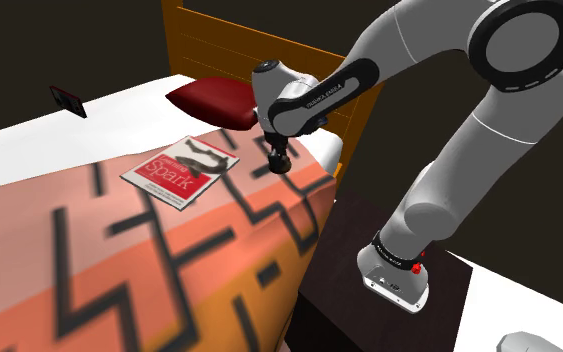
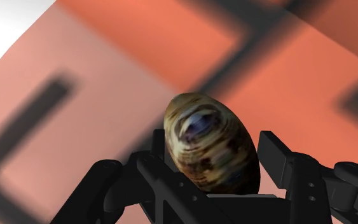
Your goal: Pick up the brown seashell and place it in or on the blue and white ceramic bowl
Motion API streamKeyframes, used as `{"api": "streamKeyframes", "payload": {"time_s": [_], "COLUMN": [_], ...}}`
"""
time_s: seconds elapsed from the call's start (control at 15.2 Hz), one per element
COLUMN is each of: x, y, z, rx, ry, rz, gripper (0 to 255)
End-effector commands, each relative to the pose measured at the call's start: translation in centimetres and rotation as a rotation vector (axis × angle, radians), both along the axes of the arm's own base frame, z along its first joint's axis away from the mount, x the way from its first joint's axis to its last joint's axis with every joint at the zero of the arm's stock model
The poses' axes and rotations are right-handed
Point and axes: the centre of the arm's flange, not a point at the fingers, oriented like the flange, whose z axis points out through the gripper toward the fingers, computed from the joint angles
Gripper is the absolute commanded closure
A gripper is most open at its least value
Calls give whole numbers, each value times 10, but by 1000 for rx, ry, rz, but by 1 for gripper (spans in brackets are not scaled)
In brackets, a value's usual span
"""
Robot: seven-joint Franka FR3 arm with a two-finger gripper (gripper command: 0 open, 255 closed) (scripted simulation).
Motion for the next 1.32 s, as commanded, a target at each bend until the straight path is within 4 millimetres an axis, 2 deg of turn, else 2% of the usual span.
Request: {"api": "streamKeyframes", "payload": {"time_s": [0.0,1.25], "x": [0,0], "y": [-1,-1], "z": [11,111], "rx": [0,0], "ry": [0,0], "rz": [0,0], "gripper": [255,255]}}
